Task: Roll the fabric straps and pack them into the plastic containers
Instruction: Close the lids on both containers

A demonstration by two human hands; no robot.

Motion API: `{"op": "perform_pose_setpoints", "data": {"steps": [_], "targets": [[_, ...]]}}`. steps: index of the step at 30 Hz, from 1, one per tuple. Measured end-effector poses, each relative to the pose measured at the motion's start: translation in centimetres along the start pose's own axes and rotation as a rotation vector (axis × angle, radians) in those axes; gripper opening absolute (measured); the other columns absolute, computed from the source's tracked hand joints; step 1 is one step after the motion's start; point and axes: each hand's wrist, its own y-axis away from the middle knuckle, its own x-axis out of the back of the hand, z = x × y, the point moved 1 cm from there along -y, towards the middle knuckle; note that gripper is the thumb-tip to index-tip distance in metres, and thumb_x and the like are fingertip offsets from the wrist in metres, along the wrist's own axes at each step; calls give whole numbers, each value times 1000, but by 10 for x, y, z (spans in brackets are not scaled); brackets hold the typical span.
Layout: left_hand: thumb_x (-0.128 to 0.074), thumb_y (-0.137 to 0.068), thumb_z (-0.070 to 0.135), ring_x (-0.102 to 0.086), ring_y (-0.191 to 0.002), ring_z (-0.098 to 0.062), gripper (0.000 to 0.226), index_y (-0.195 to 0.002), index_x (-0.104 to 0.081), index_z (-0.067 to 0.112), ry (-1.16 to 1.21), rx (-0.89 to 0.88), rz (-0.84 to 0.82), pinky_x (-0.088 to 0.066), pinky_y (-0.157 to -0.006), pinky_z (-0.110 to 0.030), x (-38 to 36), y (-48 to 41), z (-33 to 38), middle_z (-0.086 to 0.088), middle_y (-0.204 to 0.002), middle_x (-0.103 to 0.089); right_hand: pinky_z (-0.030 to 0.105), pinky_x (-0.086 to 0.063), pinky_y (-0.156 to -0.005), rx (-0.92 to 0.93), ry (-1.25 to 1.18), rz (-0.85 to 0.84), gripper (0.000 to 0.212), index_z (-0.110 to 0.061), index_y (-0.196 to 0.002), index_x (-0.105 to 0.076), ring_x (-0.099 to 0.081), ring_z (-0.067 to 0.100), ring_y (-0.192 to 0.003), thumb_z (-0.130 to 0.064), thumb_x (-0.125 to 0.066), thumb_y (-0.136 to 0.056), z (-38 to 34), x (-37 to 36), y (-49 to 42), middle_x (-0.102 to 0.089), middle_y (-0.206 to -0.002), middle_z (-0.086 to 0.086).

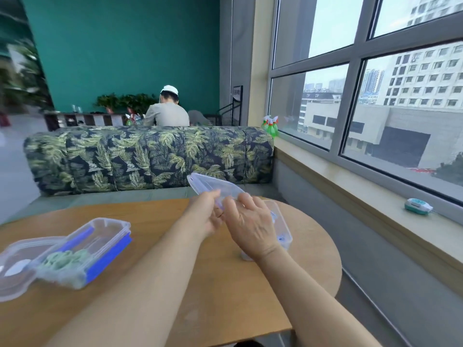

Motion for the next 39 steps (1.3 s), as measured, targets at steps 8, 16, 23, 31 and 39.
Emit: {"op": "perform_pose_setpoints", "data": {"steps": [8, 16, 23, 31, 39], "targets": [[-41, -101, 6, -72, -67, -24, 17, -109, -53, 15, 118, -61, -60, -57, -54, -24, 42, 4, -12, -22, -95, -71, 34, -44, -81, -680, -532, -187, 19, -20, -88, -68, -51, 21, -101, -31, -54, -80, 4, 17, 8, -63, -85, -16], [-47, -100, 8, -74, -81, -26, 19, -117, -55, 7, 117, 87, -210, -59, -57, -24, 26, -11, -30, -22, -103, -71, 29, -24, -61, -1701, -835, -335, 42, 24, -85, -51, -30, 21, -70, -17, -55, -91, 88, -14, 42, -33, -70, 7], [-69, -86, 12, -59, -67, -23, 8, -89, -68, 5, -292, -80, 145, -45, -67, -32, 7, -76, -62, -6, -69, -66, 30, -23, -61, -1821, -751, -356, 30, 21, -94, -56, -30, 21, -74, -5, -52, -82, 129, -51, 67, -36, -77, 5], [-67, -89, 14, -49, -53, -13, 11, -95, -67, 5, -414, -42, 243, -38, -50, -24, 0, -134, -87, -3, -70, -62, 33, -36, -64, -1811, -697, -436, 34, 23, -105, -53, -35, 16, -86, -2, -51, -82, 153, -107, 105, -59, -87, 39], [-69, -86, 15, -55, -64, -19, 11, -91, -68, 5, -412, 20, 273, -38, -69, -28, 8, -168, -113, -9, -82, -69, 37, -50, -64, -1744, -602, -543, 17, -4, -89, -68, -61, 27, -77, -11, -53, -87, 160, -132, 124, -68, -87, 12]]}}
